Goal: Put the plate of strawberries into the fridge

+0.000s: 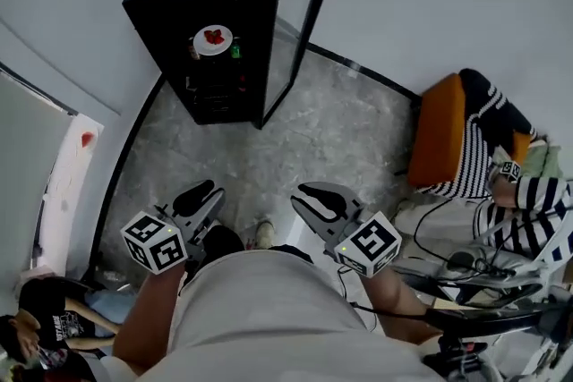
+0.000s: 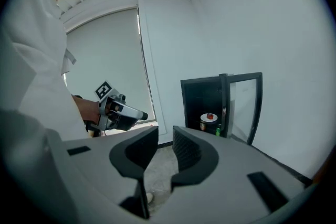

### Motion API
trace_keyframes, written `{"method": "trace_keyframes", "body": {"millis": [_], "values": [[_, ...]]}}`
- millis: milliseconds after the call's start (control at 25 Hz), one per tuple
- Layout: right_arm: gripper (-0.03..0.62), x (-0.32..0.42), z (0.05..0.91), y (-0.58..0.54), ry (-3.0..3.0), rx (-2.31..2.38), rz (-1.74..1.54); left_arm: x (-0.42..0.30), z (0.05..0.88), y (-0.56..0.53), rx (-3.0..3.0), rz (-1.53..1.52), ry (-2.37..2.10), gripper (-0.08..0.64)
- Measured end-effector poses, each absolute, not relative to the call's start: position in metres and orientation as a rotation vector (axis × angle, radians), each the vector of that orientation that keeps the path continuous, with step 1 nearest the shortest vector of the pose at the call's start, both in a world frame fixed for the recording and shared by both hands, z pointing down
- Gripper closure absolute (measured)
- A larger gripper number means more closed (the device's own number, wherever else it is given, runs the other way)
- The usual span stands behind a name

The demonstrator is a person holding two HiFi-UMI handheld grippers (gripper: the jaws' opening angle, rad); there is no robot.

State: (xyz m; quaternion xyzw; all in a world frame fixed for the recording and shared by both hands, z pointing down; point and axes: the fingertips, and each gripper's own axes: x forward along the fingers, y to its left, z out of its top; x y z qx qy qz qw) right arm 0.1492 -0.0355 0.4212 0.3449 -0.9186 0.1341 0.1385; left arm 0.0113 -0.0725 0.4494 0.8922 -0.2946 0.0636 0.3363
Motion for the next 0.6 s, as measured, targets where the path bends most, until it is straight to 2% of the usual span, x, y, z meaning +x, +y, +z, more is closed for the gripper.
{"method": "trace_keyframes", "body": {"millis": [320, 600], "values": [[0.503, 0.128, 0.413, -0.028, -2.665, 0.979, 0.386, 0.026, 0.427, -0.039, 2.44, 0.216, -0.626, 0.417], [0.509, 0.087, 0.41, -0.024, -2.674, 0.916, 0.382, -0.001, 0.417, -0.025, 2.428, 0.19, -0.606, 0.417]]}}
